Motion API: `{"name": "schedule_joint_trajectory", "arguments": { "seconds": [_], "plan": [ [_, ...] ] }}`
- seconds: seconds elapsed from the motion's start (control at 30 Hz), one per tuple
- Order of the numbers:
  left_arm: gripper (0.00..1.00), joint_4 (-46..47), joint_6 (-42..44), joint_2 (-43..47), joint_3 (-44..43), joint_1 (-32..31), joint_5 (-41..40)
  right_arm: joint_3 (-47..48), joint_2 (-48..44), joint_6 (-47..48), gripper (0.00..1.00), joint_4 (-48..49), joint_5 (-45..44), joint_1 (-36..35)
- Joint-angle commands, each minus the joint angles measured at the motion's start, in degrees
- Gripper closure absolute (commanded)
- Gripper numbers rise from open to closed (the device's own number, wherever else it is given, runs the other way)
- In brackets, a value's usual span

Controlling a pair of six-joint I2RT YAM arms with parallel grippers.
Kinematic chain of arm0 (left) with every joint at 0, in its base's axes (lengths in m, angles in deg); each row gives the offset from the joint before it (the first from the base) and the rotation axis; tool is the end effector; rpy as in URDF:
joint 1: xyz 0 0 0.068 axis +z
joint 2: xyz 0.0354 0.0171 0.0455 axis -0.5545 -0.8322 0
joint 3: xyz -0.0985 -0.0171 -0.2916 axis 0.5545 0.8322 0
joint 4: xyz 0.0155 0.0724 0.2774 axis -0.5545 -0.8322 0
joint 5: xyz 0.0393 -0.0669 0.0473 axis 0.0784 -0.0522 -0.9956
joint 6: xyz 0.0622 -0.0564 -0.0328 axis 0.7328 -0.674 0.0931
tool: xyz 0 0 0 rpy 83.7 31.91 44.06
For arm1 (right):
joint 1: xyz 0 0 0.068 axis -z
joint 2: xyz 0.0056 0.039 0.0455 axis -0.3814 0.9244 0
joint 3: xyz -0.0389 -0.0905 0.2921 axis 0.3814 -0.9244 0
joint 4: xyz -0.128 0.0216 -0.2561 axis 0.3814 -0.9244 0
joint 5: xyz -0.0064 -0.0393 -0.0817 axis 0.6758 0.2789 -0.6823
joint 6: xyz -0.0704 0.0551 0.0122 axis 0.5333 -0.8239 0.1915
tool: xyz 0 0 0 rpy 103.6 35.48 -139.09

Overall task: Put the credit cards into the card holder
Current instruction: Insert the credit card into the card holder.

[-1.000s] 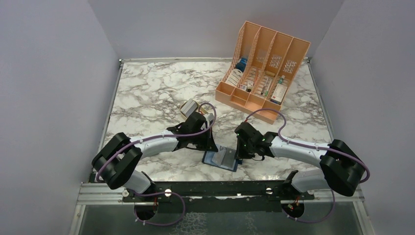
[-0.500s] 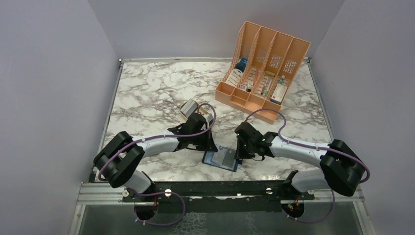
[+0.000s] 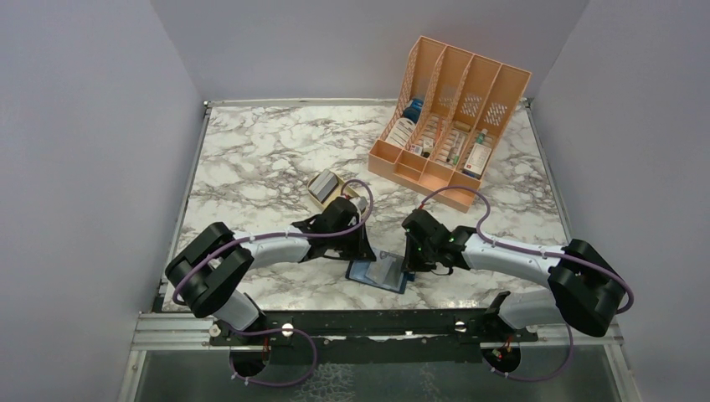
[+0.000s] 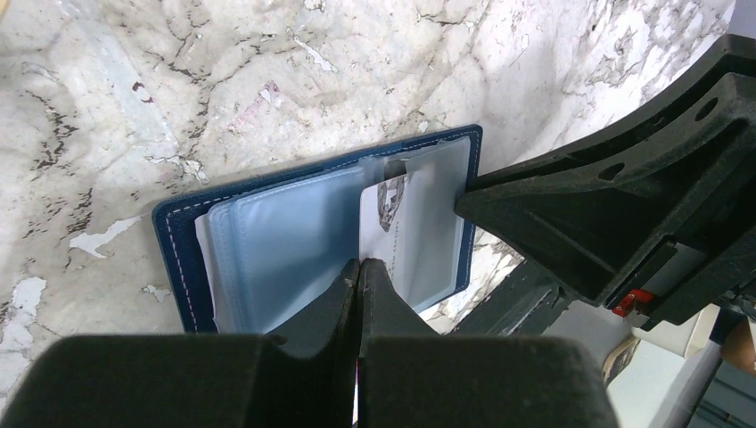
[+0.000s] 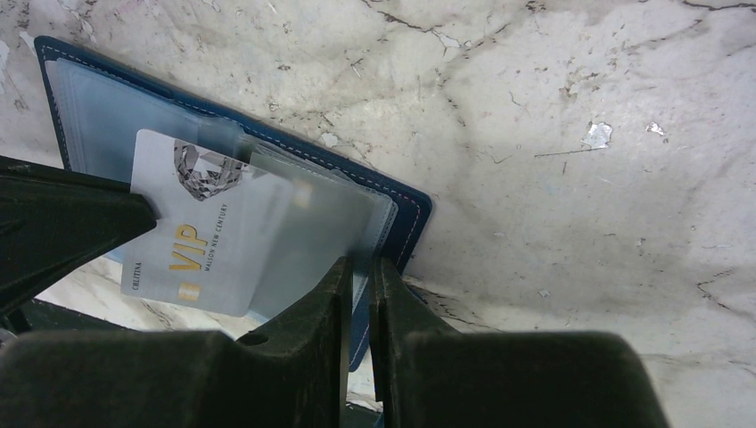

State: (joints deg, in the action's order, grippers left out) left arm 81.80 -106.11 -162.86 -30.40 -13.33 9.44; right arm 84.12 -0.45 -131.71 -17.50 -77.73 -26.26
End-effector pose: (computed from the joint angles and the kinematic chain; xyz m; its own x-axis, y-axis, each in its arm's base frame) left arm 0.2080 -0.2603 0.1396 -0.9558 -0.0256 -0.2931 0.1888 0.7105 -0.6779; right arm 0.1713 0.1886 0.1301 -0.9517 0.0998 -0.2905 0.0120 0.9571 0.2896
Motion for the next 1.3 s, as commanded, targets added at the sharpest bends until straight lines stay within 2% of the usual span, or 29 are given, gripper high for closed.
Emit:
{"name": "schedule_joint_trajectory", "arguments": {
  "seconds": [0.0, 0.27, 0.8, 0.97, 1.03, 1.17, 1.27],
  "plan": [
    [1.00, 0.79, 0.09, -0.35, 1.36, -0.37, -4.23, -1.73, 0.28, -1.10, 0.87, 2.15, -0.35, -0.14],
    [1.00, 3.79, -2.46, 1.35, 3.74, -0.59, -6.26, -2.10, 0.12, -1.71, 0.87, 2.92, 0.31, -0.17],
    [1.00, 11.16, -7.40, 0.47, 6.95, -4.23, -3.73, -1.48, -0.24, -2.70, 0.87, 5.93, 2.02, -0.12],
    [1.00, 12.36, -9.67, -0.44, 6.57, -5.36, -3.48, 0.99, -0.96, -2.25, 0.85, 2.98, -0.01, -0.11],
    [0.94, 12.32, -10.15, -0.17, 6.69, -5.41, -3.52, 1.20, -2.19, -2.43, 0.82, 1.87, -0.47, -0.13],
    [0.74, 11.98, -11.42, 1.01, 7.07, -5.42, -3.65, 0.28, -4.81, -2.84, 0.80, 0.26, -0.56, -0.12],
    [0.68, 11.07, -11.58, 1.69, 6.92, -5.44, -3.53, -0.71, -5.91, -2.86, 0.79, -0.76, 0.57, -0.14]
  ]
}}
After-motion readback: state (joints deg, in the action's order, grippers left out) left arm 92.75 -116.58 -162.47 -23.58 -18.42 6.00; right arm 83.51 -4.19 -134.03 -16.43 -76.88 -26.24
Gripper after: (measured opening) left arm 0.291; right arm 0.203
